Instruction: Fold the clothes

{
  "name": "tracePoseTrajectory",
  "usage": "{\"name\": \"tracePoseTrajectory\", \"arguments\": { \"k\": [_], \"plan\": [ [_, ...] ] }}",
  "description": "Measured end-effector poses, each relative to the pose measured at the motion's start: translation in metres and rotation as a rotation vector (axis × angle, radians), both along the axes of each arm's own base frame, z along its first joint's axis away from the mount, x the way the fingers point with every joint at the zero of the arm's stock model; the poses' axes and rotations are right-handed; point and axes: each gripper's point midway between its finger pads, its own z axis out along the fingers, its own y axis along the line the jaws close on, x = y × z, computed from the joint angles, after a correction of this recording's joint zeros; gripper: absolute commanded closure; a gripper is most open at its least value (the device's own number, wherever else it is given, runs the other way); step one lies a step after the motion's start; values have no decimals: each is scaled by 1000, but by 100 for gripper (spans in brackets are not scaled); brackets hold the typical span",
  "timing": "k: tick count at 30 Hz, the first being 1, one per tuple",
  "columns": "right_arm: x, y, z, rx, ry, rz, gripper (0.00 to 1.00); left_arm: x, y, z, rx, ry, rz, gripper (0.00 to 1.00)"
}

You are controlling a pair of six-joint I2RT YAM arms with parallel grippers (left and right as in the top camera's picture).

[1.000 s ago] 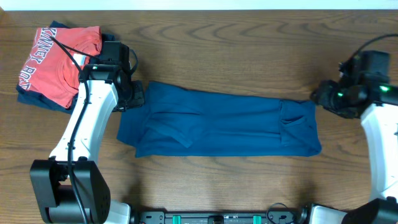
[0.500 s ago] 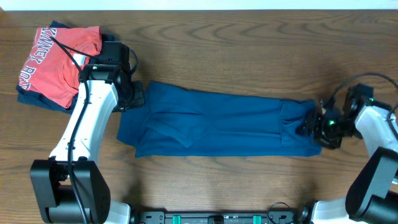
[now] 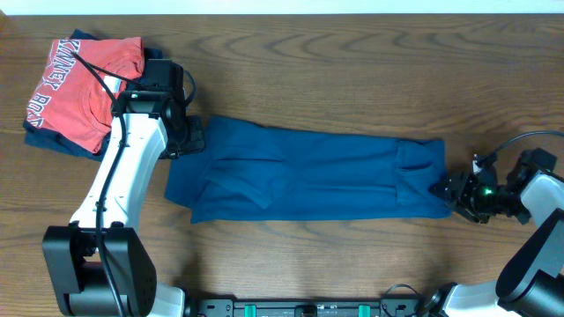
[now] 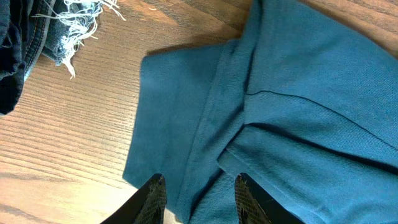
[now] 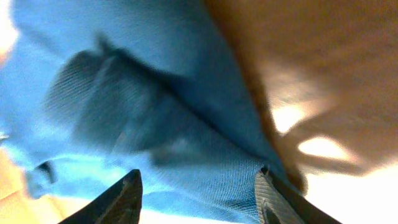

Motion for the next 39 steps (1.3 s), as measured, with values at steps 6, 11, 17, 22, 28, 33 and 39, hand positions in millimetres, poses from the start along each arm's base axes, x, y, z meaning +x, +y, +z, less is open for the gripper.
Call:
{"name": "tracePoseTrajectory", "arguments": {
  "k": [6, 11, 17, 22, 28, 33, 39],
  "plan": [
    [17, 14, 28, 149, -227, 64, 46, 0, 0, 0, 0, 0, 0, 61],
    [20, 15, 39, 191, -301, 71, 49, 0, 0, 0, 0, 0, 0, 61],
    [24, -12, 29, 107, -291, 5, 46, 0, 0, 0, 0, 0, 0, 61],
    [23, -21, 17, 46, -239, -26, 44, 0, 0, 0, 0, 0, 0, 61],
    [14, -13, -9, -18, -173, -25, 53, 0, 0, 0, 0, 0, 0, 61],
    [0, 5, -16, 19, -122, 8, 72, 0, 0, 0, 0, 0, 0, 61],
    [-13, 15, -10, 60, -71, 4, 87, 0, 0, 0, 0, 0, 0, 61]
  ]
}}
